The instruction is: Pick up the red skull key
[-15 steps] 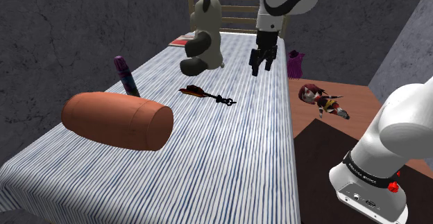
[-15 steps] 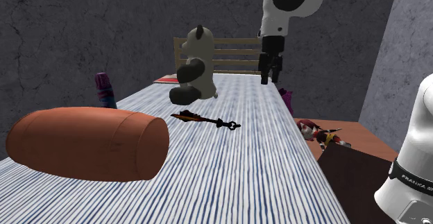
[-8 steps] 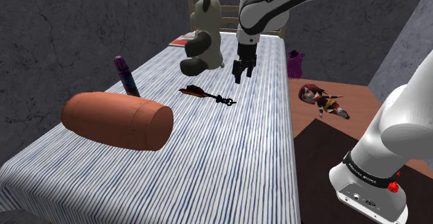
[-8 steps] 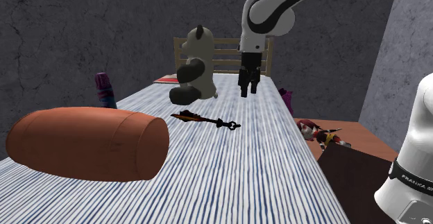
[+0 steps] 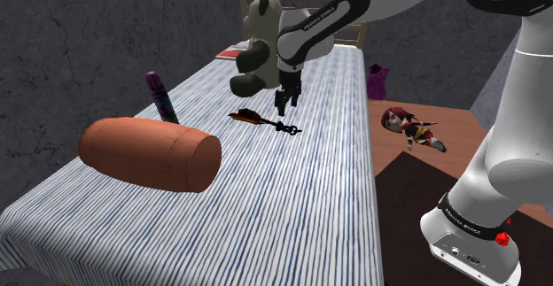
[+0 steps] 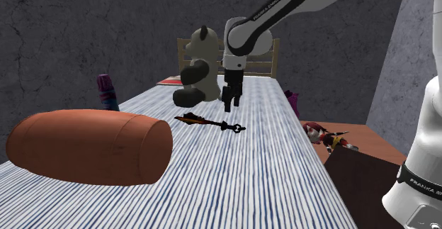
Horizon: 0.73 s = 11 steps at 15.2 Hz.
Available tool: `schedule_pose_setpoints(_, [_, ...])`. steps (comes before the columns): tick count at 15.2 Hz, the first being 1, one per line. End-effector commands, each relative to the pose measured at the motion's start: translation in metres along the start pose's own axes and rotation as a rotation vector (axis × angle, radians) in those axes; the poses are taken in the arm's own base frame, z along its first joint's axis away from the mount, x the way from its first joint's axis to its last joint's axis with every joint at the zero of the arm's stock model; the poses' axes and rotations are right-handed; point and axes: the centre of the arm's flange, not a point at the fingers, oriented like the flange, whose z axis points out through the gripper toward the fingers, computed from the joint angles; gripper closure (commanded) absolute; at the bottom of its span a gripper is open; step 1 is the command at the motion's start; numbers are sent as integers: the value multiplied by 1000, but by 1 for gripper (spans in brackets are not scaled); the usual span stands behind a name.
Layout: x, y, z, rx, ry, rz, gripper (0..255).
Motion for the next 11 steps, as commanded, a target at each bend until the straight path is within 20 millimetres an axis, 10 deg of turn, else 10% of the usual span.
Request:
schedule_pose_setpoints(1, [20,-4,15,-6,6,-31,0])
schedule_pose_setpoints(6, [67,-13,49,-20,19,-101,0])
schedule_pose_setpoints(11, [67,-11,75,-20,19,-101,0])
